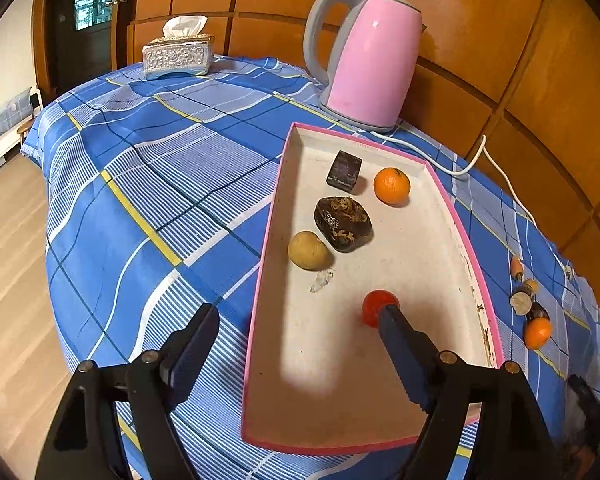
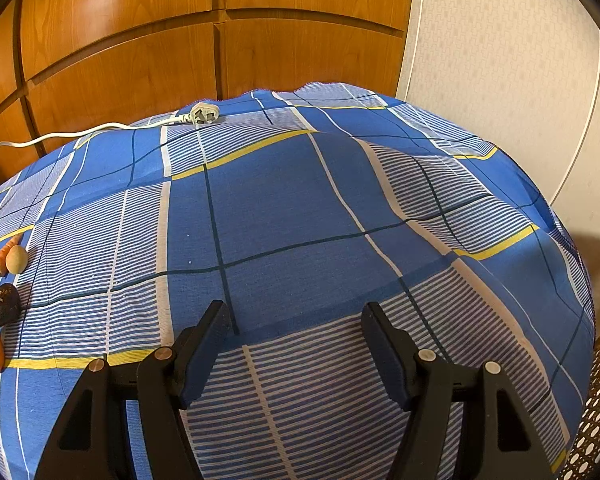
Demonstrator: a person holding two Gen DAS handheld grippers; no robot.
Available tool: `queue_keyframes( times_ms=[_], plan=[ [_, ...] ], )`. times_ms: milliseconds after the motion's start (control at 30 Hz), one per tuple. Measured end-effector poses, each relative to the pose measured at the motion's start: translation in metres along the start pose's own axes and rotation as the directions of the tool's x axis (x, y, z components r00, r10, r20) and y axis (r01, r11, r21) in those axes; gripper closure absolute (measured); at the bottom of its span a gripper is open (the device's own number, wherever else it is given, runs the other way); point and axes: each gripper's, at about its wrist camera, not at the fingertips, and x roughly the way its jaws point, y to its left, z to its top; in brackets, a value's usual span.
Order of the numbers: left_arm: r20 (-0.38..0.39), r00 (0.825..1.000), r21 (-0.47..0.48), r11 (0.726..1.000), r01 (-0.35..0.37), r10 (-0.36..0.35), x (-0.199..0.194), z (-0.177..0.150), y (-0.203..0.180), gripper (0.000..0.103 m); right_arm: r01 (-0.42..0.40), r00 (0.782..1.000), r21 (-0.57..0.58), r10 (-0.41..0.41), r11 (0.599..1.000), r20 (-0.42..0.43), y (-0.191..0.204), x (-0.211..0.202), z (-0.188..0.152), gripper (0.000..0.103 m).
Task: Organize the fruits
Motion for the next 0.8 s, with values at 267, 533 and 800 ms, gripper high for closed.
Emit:
queue_keyframes(
  times_ms=[267, 533, 800],
  plan=[
    [-0.004, 1.0, 0.011, 1.0, 0.001, -0.001, 0.0, -0.002, -0.002, 0.017, 0.001, 1.0, -0.004, -0.001, 1.0, -0.006, 0.001, -0.001, -0.001, 0.033],
    [-0.019, 1.0, 0.018, 1.0, 0.001, -0.001, 0.002, -0.004, -0.002, 0.017, -0.009, 1.0, -0.006, 0.009, 1.0, -0.023, 0.0, -0.001, 0.002, 0.033],
    [-0.023, 1.0, 0.025, 1.0, 0.002, -0.001, 0.003, -0.005, -0.002, 0.017, -0.07, 0.994, -0.041, 0.066, 0.997, -0.09, 0.005, -0.003, 0.011, 0.056]
  ],
)
